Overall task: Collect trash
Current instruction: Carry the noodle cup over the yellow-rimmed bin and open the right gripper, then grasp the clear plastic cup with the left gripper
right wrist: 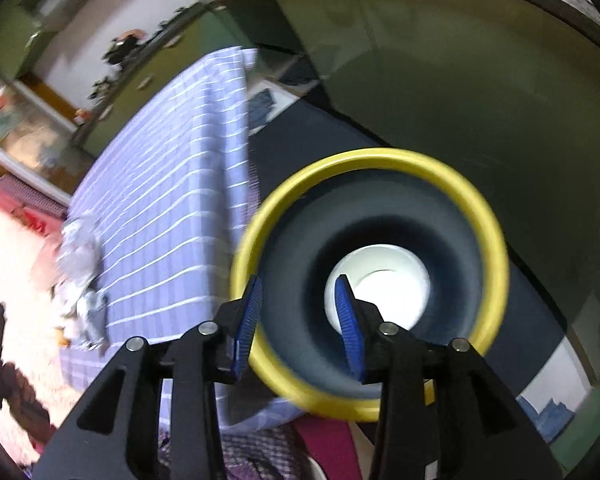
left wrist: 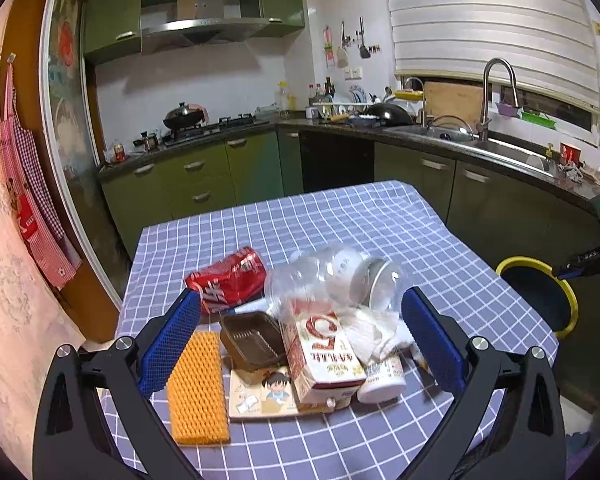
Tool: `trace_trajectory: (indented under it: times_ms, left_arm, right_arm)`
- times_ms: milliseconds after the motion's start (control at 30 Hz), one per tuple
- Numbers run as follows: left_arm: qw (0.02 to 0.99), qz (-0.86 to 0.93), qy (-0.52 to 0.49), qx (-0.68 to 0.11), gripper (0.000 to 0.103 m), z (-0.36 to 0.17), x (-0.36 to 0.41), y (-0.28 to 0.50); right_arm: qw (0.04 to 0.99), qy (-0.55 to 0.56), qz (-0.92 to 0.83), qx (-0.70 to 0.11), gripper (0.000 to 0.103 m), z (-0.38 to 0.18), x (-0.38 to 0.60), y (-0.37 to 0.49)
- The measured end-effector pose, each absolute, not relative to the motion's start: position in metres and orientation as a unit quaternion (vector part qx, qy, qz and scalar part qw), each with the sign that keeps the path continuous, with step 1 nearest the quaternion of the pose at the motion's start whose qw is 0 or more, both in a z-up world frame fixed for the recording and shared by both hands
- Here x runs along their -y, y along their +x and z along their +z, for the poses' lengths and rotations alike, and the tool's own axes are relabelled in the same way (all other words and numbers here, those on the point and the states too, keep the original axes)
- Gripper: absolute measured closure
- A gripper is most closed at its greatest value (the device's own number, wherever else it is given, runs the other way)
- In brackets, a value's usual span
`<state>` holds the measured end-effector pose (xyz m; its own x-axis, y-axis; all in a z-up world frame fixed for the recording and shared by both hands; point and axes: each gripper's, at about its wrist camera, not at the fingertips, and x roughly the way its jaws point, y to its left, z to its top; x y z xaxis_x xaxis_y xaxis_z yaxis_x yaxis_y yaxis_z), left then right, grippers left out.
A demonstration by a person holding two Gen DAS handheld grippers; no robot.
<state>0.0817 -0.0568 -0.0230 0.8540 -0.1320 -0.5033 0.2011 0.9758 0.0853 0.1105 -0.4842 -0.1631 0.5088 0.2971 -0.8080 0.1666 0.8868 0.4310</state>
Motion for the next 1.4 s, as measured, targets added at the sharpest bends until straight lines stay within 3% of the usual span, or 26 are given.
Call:
trace_trajectory:
  times_ms: [333, 700, 1100, 1300, 1400]
  left_arm:
    - [0.95, -0.131, 0.062, -0.277, 0.004, -0.031, 0.042, 0.109]
    - [0.924, -0.221, 0.125, -0.285, 0.004, -0.049, 0.063, 0.168]
    - [0.902, -0.258, 0.116, -0.325, 0.004, -0.084, 0.054, 0.209]
    - [0.899, -0.267, 0.112, -0.328, 0.014, -0.087, 0.049, 0.208]
    - [0.897, -0.268, 0.114, -0.332, 0.027, -0.089, 0.048, 0.207]
  right_arm:
    - [0.851, 0.206, 0.075, -0.476, 0.056, -0.139, 0.449, 0.102]
    - [0.842, 0.201, 0.084, -0.493, 0.056, -0.149, 0.439, 0.113]
    - [0.833, 0.19, 0.103, -0.51, 0.054, -0.155, 0.416, 0.131]
    - [0.83, 0.185, 0.111, -0.514, 0.054, -0.156, 0.407, 0.135]
    - [0.83, 0.184, 0.115, -0.514, 0.053, -0.156, 0.403, 0.135]
